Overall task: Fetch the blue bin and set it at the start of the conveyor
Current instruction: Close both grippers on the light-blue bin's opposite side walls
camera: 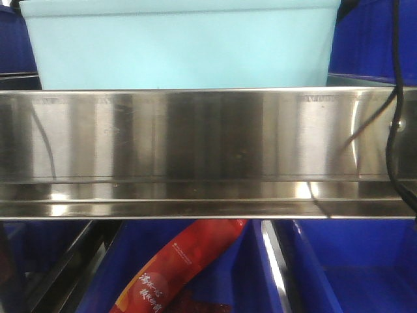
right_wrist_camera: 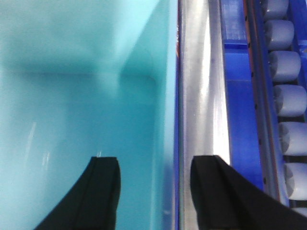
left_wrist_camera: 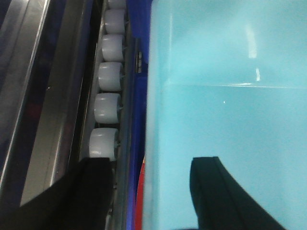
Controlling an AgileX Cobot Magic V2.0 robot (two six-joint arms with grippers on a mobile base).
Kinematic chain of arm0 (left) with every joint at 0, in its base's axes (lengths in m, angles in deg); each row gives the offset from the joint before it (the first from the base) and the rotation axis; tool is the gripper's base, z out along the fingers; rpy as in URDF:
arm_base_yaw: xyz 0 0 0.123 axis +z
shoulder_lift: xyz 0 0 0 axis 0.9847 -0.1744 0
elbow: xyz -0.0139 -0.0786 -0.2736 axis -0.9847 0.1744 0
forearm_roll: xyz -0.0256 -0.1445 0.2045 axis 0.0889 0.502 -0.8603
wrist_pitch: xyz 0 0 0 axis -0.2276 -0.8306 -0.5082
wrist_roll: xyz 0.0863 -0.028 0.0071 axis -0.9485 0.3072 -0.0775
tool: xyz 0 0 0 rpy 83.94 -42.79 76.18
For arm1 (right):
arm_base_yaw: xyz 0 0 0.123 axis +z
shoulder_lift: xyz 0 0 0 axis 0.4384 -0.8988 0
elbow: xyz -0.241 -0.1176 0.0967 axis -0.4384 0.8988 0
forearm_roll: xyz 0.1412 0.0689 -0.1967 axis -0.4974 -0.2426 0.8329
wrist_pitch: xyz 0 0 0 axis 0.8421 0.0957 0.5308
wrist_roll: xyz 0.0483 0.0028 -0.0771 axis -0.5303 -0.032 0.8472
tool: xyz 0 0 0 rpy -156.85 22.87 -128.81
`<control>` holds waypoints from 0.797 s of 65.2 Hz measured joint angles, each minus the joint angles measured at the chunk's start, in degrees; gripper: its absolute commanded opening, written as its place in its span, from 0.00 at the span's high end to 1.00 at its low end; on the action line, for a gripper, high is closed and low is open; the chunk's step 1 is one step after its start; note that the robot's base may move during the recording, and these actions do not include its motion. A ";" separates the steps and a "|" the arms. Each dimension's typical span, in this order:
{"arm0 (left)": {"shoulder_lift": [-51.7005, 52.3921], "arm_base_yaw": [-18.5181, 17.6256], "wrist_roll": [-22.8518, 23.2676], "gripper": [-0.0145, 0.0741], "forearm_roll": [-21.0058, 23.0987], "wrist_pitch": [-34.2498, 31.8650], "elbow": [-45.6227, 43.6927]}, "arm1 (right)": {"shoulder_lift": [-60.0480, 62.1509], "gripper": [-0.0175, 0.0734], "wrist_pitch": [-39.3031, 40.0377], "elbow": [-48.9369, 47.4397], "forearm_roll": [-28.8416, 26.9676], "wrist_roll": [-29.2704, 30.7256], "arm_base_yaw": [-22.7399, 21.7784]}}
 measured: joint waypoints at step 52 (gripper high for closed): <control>0.00 -0.88 2.79 0.96 0.07 2.10 -0.84 | 0.26 0.98 -0.77 0.00 0.54 -0.39 0.00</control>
